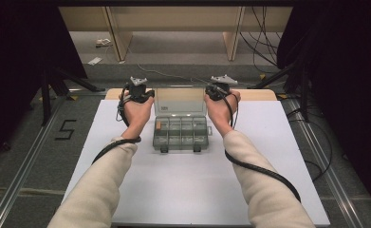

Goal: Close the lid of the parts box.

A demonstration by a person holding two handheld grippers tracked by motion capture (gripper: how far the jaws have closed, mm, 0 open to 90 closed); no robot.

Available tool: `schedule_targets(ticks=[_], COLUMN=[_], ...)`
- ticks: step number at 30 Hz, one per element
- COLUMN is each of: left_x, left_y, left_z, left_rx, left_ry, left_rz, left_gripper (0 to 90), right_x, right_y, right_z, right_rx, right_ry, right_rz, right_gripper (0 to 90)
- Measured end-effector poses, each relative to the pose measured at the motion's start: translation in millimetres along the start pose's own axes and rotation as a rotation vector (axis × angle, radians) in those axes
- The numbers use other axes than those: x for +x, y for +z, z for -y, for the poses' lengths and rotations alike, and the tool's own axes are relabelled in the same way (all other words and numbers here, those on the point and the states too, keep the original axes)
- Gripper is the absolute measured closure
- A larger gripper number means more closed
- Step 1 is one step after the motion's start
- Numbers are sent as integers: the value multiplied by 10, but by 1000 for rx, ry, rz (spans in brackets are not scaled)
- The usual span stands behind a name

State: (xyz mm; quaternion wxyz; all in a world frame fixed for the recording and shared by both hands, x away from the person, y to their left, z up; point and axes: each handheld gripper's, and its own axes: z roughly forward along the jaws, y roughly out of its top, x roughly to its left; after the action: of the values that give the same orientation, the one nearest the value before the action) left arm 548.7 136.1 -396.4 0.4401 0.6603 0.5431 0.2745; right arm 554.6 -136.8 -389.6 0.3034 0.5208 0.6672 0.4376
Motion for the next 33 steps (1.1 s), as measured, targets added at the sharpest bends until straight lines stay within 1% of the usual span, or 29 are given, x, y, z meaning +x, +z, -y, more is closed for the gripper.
schedule_targets(ticks=[3,4,9,12,33], left_x=[4,5,-4,-6,-28], left_y=[-13,-15,-38,-48,-119], left_z=[4,7,22,34,101], left_rx=[-1,-2,-8,-13,-40], left_ry=[4,3,10,16,21], left_rz=[6,6,4,4,4], left_gripper=[891,891,891,891,891], right_x=[-3,0,4,8,31], right_y=[-15,-23,-52,-69,-166], right_z=[8,11,21,30,94], right_rx=[-3,-2,-5,-6,-25], right_ry=[-5,0,-9,-3,-12], right_rz=[-2,-3,-6,-8,-13], right_gripper=[884,884,884,883,883])
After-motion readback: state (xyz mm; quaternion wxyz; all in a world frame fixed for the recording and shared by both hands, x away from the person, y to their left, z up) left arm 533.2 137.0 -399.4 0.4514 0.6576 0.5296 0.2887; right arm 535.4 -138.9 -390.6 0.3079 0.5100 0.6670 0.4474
